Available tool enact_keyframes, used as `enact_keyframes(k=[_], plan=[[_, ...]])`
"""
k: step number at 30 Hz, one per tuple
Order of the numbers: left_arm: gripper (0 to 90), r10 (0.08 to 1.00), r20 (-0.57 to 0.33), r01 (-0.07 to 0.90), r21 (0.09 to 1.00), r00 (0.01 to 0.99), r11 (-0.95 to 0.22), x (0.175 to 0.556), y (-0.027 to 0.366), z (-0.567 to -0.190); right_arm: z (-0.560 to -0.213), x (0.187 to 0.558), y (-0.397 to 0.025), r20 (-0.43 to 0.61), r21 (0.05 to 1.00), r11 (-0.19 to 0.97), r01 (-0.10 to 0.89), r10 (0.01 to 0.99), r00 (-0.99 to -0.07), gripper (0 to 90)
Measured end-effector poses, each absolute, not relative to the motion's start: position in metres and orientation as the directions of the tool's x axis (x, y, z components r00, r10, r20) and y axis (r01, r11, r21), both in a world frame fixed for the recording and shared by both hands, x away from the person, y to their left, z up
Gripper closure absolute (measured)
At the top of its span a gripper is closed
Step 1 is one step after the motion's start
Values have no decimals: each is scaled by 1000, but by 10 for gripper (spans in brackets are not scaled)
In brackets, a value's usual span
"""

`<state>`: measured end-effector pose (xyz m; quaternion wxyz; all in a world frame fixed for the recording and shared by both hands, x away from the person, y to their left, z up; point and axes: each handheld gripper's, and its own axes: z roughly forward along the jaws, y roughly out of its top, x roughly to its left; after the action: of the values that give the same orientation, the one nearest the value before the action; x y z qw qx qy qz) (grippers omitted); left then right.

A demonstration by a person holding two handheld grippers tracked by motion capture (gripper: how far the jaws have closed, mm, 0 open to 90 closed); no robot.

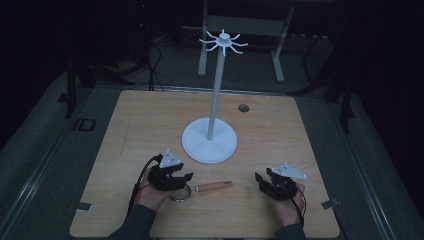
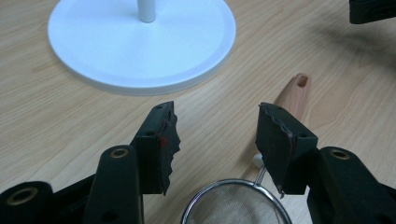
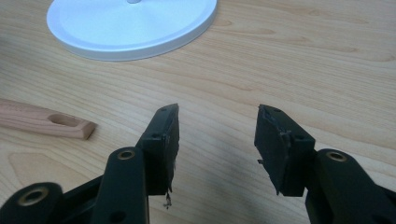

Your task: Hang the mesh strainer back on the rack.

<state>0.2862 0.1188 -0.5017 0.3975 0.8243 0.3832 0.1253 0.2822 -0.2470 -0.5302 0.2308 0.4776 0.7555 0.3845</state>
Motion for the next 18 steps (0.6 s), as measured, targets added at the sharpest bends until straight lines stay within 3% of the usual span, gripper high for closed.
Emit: enact_keyframes(k=[18], plan=[[512, 663, -106, 536, 689, 741, -489, 289, 89, -505, -527, 280, -248, 20, 810, 242, 535, 900, -436, 508]])
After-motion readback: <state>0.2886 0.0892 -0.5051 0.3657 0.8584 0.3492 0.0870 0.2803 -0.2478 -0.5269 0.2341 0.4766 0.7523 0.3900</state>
